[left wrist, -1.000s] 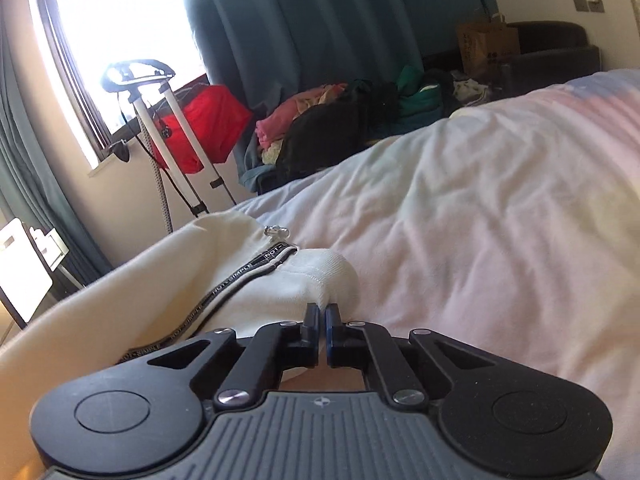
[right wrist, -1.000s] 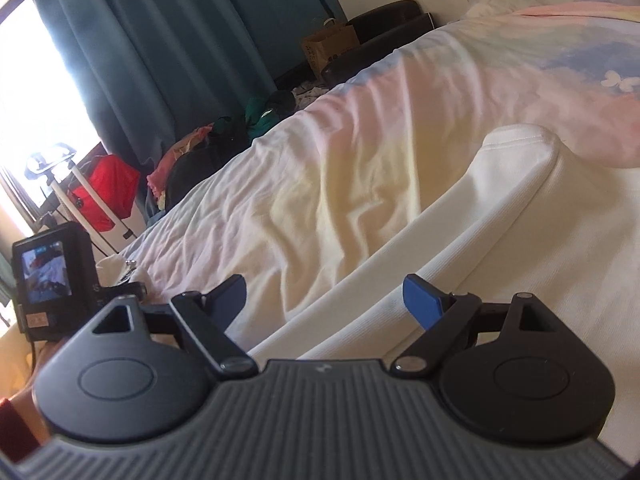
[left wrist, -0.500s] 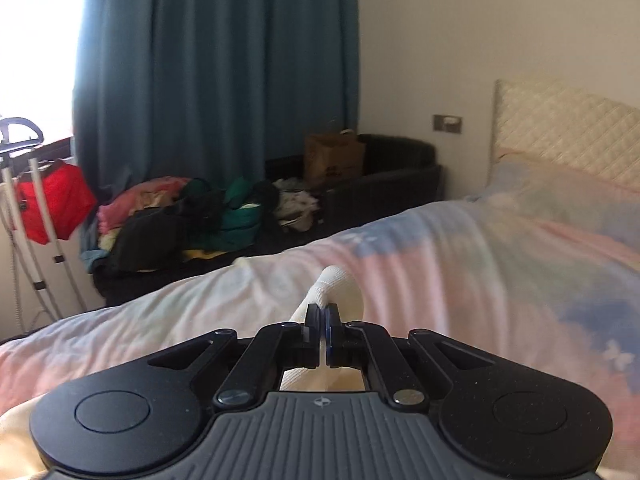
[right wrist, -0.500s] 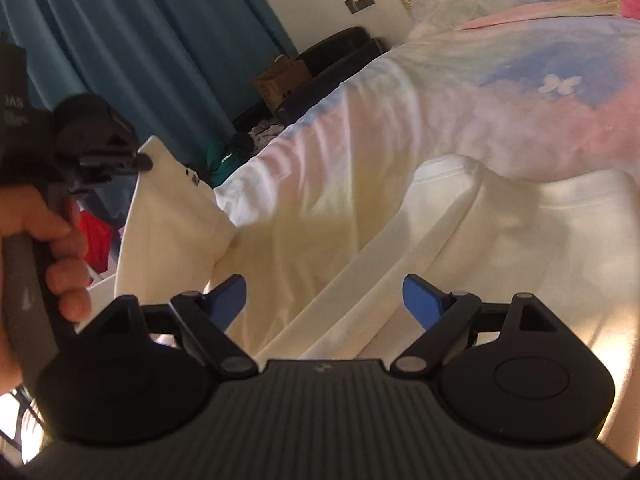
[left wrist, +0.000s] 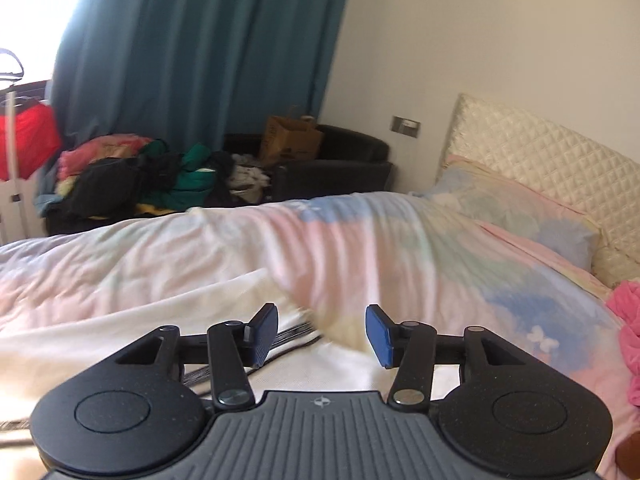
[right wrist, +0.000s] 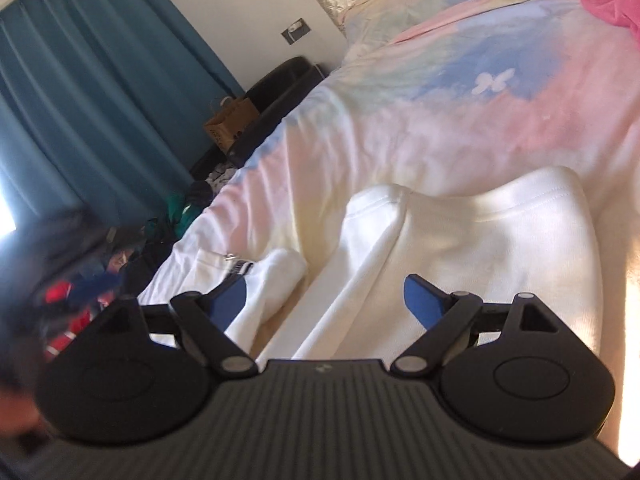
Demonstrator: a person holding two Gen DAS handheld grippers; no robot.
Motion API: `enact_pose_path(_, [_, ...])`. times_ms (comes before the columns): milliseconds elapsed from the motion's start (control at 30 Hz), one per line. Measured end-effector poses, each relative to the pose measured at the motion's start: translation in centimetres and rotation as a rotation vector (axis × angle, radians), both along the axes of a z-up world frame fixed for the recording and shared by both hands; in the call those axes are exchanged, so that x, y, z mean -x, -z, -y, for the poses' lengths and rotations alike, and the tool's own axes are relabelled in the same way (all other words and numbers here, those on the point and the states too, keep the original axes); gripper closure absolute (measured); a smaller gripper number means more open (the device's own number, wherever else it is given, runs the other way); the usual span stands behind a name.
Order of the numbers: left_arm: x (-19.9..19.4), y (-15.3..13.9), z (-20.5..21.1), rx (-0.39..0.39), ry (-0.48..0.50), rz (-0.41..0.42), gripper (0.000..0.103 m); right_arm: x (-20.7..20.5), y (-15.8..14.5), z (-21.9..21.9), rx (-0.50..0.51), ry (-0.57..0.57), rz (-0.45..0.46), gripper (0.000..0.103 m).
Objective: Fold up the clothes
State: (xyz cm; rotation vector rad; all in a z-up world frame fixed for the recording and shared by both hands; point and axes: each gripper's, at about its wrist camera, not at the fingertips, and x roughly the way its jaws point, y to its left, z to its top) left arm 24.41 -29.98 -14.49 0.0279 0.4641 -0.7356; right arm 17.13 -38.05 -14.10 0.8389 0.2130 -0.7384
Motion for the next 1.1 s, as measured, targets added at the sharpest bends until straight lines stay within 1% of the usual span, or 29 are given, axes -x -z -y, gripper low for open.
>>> enact_pose_path(33, [0.7,0.0,-1.9,0.003,-0.020,0.001,0.048,0.0,-0.1,-0.1,-0.001,-0.014,0.012,0.015])
enact_pose_path(67, [1.5,-0.1,-4.0,0.008,-0.043,-0.002,0.043,0.0,-0.2,-0.2,-0.003,-0.029,0.024,0.015])
enact_pose_path(133, [4.0,-0.4,-8.9,0.014,-0.106,-0.019,0.042,-0.2,-0.4,-0.3,-0.007,-0.069,0.048,0.015])
enact_pose_path(233, [8.6,-0.5,-15.5,-0.035,-0.206,0.018,0.040,-0.7,-0.8,-0.5,-0.018,-0.145,0.075,0.015])
enact_pose_path(300, [11.6,-0.4,-19.4,-0.068,-0.273,0.043,0.037,-1.3,-0.9,-0.4,-0.051,-0.217,0.103,0.015])
enact_pose_path(333, [12.8,-0.2,-21.2,-0.075,-0.305,0.041,0.036,-1.7,-0.9,-0.4,-0.072,-0.255,0.113,0.016])
enact_pose_path(400, [15.0,0.0,-25.1,-0.075,-0.372,0.017,0.035,-2.7,-0.7,-0.1,-0.132,-0.323,0.121,0.015])
enact_pose_path(467, [16.5,0.2,-28.3,-0.050,-0.438,-0.022,0.035,-3.7,0.2,0.5,-0.236,-0.356,0.123,0.015])
enact_pose_path(567, [17.2,0.4,-31.6,0.054,-0.502,-0.100,0.034,-5.5,2.4,2.1,-0.413,-0.387,0.123,0.015])
enact_pose_path(633, [17.2,0.3,-33.1,0.120,-0.529,-0.130,0.034,-7.0,4.1,3.4,-0.530,-0.422,0.147,0.015])
enact_pose_path(667, [17.2,0.3,-33.3,0.133,-0.533,-0.130,0.034,-7.7,4.7,4.0,-0.568,-0.436,0.160,0.016])
enact_pose_path(700, [17.2,0.3,-33.5,0.143,-0.535,-0.127,0.034,-8.2,5.0,4.4,-0.573,-0.442,0.177,0.017])
enact_pose_path(733, [17.2,0.3,-33.6,0.146,-0.532,-0.121,0.034,-8.7,5.3,4.7,-0.578,-0.448,0.193,0.022])
enact_pose_path(833, [16.8,0.5,-33.1,0.135,-0.513,-0.119,0.034,-9.9,5.8,5.1,-0.538,-0.417,0.219,0.022])
enact_pose_path(933, [16.2,1.1,-32.2,0.104,-0.502,-0.123,0.034,-12.2,6.6,5.3,-0.513,-0.391,0.173,0.024])
enact_pose_path(1000, [15.6,1.7,-31.7,0.087,-0.498,-0.126,0.034,-13.7,6.5,5.5,-0.454,-0.382,0.154,0.025])
enact_pose_path(1067, [15.1,2.2,-31.2,0.069,-0.494,-0.129,0.034,-15.3,6.3,5.8,-0.390,-0.373,0.145,0.033])
enact_pose_path(1100, [14.8,2.5,-31.0,0.060,-0.492,-0.130,0.034,-15.9,6.3,6.3,-0.366,-0.363,0.139,0.035])
